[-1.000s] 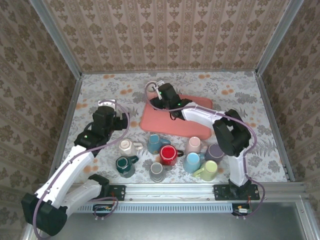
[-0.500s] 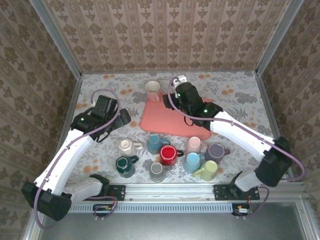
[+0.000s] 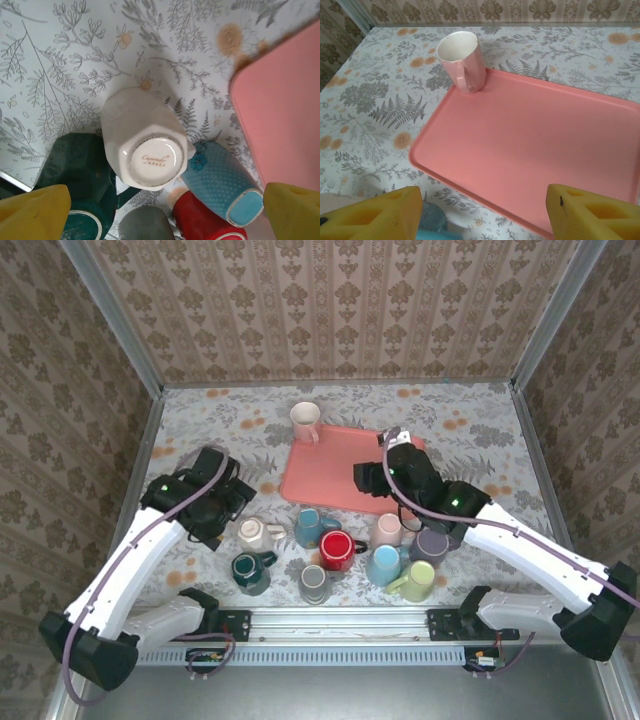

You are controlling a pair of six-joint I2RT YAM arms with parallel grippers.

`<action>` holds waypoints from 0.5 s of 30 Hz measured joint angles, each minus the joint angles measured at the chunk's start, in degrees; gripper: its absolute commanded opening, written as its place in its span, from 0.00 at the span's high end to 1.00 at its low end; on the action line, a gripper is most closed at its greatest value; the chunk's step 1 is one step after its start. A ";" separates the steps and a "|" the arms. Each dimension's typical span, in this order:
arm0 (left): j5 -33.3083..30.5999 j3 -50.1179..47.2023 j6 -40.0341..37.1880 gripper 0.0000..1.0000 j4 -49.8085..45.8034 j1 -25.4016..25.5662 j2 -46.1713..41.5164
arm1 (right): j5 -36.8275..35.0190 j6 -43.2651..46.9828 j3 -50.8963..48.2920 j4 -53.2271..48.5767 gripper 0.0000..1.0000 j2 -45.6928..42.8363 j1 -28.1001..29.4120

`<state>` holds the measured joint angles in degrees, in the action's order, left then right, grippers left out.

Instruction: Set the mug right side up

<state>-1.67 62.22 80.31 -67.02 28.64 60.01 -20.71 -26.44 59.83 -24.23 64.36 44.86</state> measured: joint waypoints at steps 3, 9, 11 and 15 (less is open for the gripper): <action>0.63 -0.04 0.81 0.00 0.02 0.22 2.69 | -1.60 -1.14 -1.66 -0.46 0.34 -1.42 0.90; 1.73 -0.98 2.67 0.03 0.59 1.20 7.39 | -3.37 -2.51 -4.31 -0.48 0.34 -1.55 2.69; 1.92 -1.22 2.99 0.03 0.63 1.46 8.28 | -4.00 -2.91 -4.90 -0.46 0.34 -1.55 3.02; 2.51 -3.74 4.11 0.07 2.01 1.77 8.96 | -4.90 -3.80 -5.55 -0.39 0.34 -1.55 3.10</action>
<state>0.84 58.48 84.42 -65.01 30.41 68.97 -25.61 -30.24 54.28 -24.62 62.81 47.97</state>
